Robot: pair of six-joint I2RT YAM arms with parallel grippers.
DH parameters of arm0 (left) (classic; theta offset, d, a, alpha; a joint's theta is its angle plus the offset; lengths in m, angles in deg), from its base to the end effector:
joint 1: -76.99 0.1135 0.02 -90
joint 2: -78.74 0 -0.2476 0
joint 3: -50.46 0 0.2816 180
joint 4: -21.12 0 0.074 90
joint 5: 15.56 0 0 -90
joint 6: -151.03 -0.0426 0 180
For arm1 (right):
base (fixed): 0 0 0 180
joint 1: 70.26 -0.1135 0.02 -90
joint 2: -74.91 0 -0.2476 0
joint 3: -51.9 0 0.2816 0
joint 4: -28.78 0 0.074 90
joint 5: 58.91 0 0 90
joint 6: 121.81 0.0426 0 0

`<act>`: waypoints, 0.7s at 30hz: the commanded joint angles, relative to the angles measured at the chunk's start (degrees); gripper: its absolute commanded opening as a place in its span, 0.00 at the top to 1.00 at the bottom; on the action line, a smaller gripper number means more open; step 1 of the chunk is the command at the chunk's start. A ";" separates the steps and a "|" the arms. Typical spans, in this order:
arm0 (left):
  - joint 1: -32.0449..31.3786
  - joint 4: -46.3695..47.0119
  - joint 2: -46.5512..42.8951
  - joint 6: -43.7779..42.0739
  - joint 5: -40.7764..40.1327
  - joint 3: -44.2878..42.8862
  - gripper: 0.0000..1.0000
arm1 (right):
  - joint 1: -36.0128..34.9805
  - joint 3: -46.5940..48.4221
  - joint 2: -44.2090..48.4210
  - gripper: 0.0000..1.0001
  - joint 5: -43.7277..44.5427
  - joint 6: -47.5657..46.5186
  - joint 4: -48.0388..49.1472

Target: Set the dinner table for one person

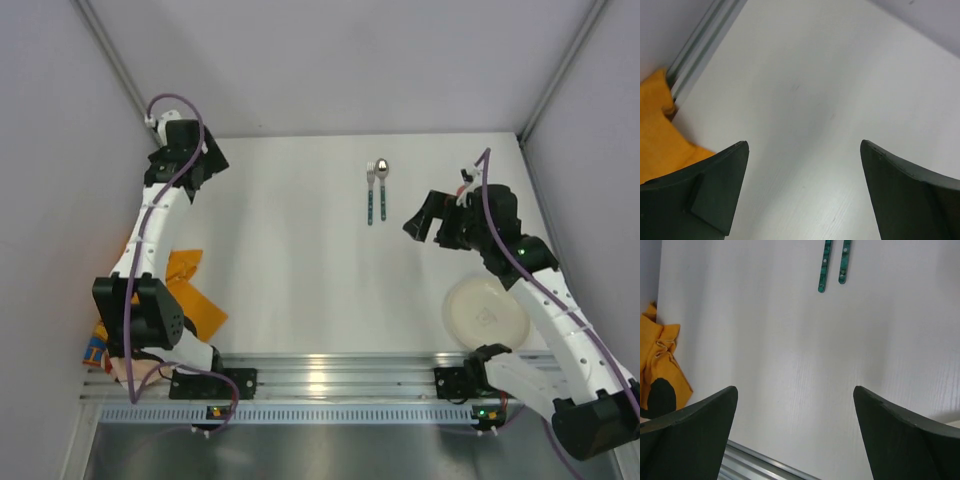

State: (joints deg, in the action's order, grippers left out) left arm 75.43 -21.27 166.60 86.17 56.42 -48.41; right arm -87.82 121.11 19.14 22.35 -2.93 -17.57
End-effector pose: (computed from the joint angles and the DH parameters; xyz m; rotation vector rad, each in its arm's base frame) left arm 0.3851 0.0027 0.3551 -0.6065 1.9993 0.0513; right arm 0.2384 0.0822 0.3206 0.1262 2.2023 0.6275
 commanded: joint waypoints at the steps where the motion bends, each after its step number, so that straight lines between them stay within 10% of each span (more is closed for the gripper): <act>1: 0.24 -15.42 2.67 5.17 -8.26 1.83 0.02 | -0.02 -0.92 3.29 0.00 -0.85 -1.90 0.12; 21: 13.69 -13.07 4.69 6.67 -10.47 24.25 0.02 | -2.56 -1.80 0.58 0.00 -2.43 -2.96 -0.76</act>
State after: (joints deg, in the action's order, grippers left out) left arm 87.78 -37.81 172.24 95.22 46.03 -25.28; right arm -89.37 118.93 20.27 20.65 -5.25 -19.05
